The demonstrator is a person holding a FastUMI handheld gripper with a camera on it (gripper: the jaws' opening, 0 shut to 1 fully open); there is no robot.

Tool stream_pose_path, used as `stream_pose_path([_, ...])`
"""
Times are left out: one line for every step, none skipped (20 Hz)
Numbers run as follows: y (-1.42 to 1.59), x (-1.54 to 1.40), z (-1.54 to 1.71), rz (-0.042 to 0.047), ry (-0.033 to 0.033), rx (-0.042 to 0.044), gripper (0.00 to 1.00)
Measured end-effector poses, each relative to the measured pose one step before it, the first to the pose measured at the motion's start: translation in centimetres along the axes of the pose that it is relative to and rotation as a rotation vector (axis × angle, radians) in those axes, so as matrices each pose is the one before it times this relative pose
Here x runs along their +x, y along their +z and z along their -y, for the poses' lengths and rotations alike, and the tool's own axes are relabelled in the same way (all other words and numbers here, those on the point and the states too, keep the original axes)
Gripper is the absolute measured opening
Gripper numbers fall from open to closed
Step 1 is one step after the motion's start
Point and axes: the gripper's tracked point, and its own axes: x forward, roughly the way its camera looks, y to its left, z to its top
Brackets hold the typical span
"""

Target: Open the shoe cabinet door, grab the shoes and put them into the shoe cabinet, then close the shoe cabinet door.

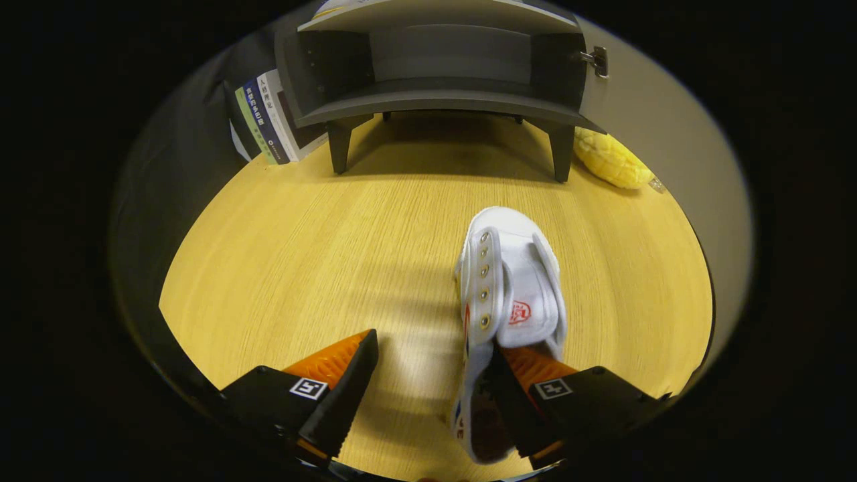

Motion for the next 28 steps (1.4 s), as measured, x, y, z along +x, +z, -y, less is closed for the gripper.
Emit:
stream_pose_path([0.366, 0.406, 0.272, 0.00745, -0.01686, -0.01225, 0.95])
stream_pose_path([0.179, 0.126, 0.124, 0.00131, -0.01017, -0.01448, 0.82])
stream_pose_path([0.268, 0.194, 0.469, 0.00284, -0.01707, -0.01483, 0.68])
stream_pose_path([0.002, 0.412, 0.767, 0.00187, -0.02504, -0.01477, 0.55])
stream_pose_path([0.173, 0.019, 0.854, 0.00087, -0.02517, 0.00243, 0.42])
stream_pose_path([0.197, 0.030, -0.041, 0.00311, 0.00124, 0.01870, 0.28])
stream_pose_path([-0.094, 0.093, 0.306, -0.00534, -0.00202, 0.00709, 0.15])
stream_pose_path([-0.010, -0.066, -0.145, -0.00084, 0.00859, 0.00139, 0.12])
stream_pose_path([0.067, -0.218, 0.086, 0.00228, 0.00834, -0.00442, 0.09])
stream_pose_path([-0.036, 0.332, -0.149, 0.00224, 0.00656, -0.00429, 0.07])
stream_pose_path([-0.092, 0.163, 0.125, 0.00075, 0.00669, -0.00790, 0.02])
stream_pose_path([0.140, -0.415, 0.029, 0.00534, 0.00504, -0.00696, 0.02])
stream_pose_path([0.141, -0.176, 0.118, 0.00719, 0.00309, -0.00717, 0.02])
stream_pose_path([0.189, -0.320, 0.086, 0.01427, 0.00032, -0.00097, 0.02])
stream_pose_path([0.301, -0.409, 0.176, 0.01286, 0.00355, 0.00421, 0.02])
stream_pose_path([0.188, -0.676, -0.073, 0.01662, 0.00012, 0.00474, 0.02])
stream_pose_path([0.557, -0.520, 0.188, 0.02268, -0.00686, -0.00321, 0.02])
stream_pose_path([0.580, -0.475, 0.024, 0.01741, -0.00172, -0.00931, 0.02])
stream_pose_path([0.742, -0.686, 0.064, 0.01847, 0.00235, -0.00678, 0.02])
stream_pose_path([0.932, -0.731, -0.049, 0.02379, 0.00352, -0.00146, 0.02])
stream_pose_path([1.163, -0.950, 0.111, 0.02898, 0.00026, 0.00050, 0.02])
stream_pose_path([1.360, -0.930, 0.008, 0.02968, 0.00071, -0.00111, 0.02])
stream_pose_path([1.408, -0.985, 0.078, 0.02965, 0.00187, -0.00559, 0.02])
stream_pose_path([1.541, -0.890, -0.101, 0.03382, 0.00262, -0.00815, 0.02])
stream_pose_path([1.624, -0.918, 0.106, 0.03258, 0.00214, -0.01188, 0.02])
stream_pose_path([1.816, -0.765, -0.067, 0.03329, 0.00012, -0.01195, 0.02])
stream_pose_path([1.731, -0.764, 0.101, 0.03250, 0.00022, -0.00768, 0.02])
stream_pose_path([1.874, -0.830, -0.084, 0.03294, 0.00022, -0.00298, 0.02])
